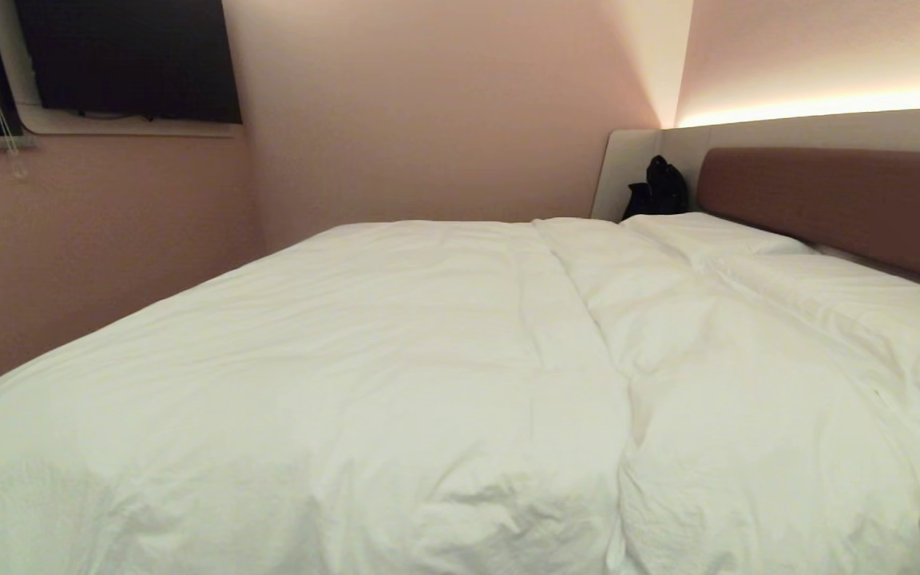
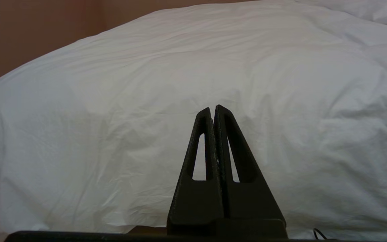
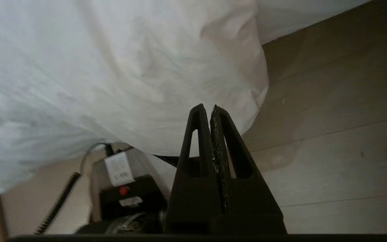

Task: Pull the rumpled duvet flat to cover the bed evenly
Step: Flatten the corners of the folded blanket

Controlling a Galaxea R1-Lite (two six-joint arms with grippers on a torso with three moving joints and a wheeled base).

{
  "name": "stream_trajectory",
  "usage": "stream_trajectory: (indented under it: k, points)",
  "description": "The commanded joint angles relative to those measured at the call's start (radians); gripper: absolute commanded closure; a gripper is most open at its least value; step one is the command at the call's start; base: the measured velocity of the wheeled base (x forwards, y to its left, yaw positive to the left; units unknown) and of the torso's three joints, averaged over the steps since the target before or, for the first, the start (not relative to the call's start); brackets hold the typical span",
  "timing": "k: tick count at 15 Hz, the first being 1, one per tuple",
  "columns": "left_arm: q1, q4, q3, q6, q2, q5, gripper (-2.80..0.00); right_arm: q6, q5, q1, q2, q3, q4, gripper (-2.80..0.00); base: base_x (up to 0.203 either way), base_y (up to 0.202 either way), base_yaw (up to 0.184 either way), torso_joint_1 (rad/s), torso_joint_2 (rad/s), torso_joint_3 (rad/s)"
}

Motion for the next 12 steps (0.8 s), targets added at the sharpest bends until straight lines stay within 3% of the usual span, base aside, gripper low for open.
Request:
stream_trajectory:
  k: [1, 7, 12]
  points:
    - [0.001, 0.000, 0.000, 0.000, 0.001, -0.001, 0.00, -0.269, 0.007, -0.040, 0.019, 0.001, 0.008, 0.00, 0.000, 0.000, 0.000, 0.000, 0.00, 0.000]
    - [0.001, 0.000, 0.000, 0.000, 0.001, -0.001, 0.00, -0.269, 0.037, -0.257, 0.159, -0.141, 0.010, 0.00, 0.000, 0.000, 0.000, 0.000, 0.00, 0.000]
    - [0.001, 0.000, 0.000, 0.000, 0.001, -0.001, 0.00, -0.322, 0.051, -0.322, 0.278, -0.169, 0.003, 0.00, 0.000, 0.000, 0.000, 0.000, 0.00, 0.000]
